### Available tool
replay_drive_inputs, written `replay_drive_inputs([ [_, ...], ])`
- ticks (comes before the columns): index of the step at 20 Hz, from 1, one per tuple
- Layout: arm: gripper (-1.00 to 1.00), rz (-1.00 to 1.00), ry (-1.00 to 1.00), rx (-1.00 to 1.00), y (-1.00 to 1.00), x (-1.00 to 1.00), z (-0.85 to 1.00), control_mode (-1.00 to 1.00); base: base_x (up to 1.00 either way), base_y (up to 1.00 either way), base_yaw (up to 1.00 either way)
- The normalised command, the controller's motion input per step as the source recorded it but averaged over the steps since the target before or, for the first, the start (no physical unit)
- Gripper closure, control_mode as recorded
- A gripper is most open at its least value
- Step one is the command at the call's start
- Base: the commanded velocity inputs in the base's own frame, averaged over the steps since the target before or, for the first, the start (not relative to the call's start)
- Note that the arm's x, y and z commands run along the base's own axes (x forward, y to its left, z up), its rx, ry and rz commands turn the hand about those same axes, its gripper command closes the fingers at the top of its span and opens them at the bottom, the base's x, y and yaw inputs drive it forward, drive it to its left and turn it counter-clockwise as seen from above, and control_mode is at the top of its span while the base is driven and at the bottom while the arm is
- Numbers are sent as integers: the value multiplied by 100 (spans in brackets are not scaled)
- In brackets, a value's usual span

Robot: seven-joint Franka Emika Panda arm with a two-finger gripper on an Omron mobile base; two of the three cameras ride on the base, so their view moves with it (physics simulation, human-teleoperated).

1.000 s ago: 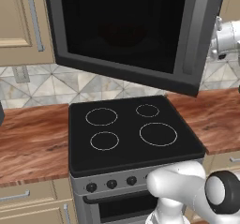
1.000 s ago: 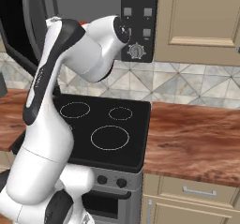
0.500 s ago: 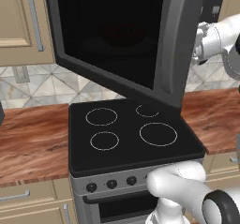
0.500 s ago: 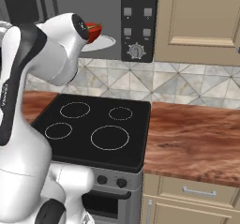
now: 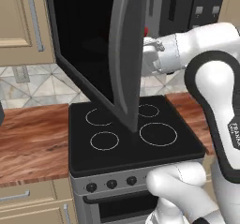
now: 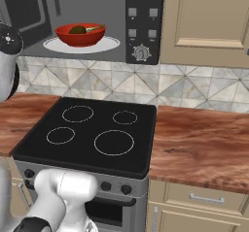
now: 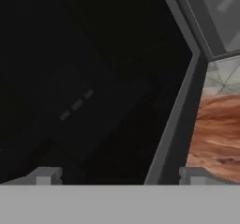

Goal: The microwave is finished heating the fish and avocado. Take the bowl containing the food and place it on the dining counter.

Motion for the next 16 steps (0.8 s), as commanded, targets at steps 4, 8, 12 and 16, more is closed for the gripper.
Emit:
replay_drive_inputs([
  [4, -100, -12, -1, -7, 39, 2, 0, -100, 0, 0, 0],
  [8, -100, -2, 4, 0, -66, 36, 0, -100, 0, 0, 0],
  [12, -100, -17, 12, 0, -100, 39, 3, -100, 0, 0, 0],
  [16, -100, -24, 16, 0, -100, 44, 3, -100, 0, 0, 0],
])
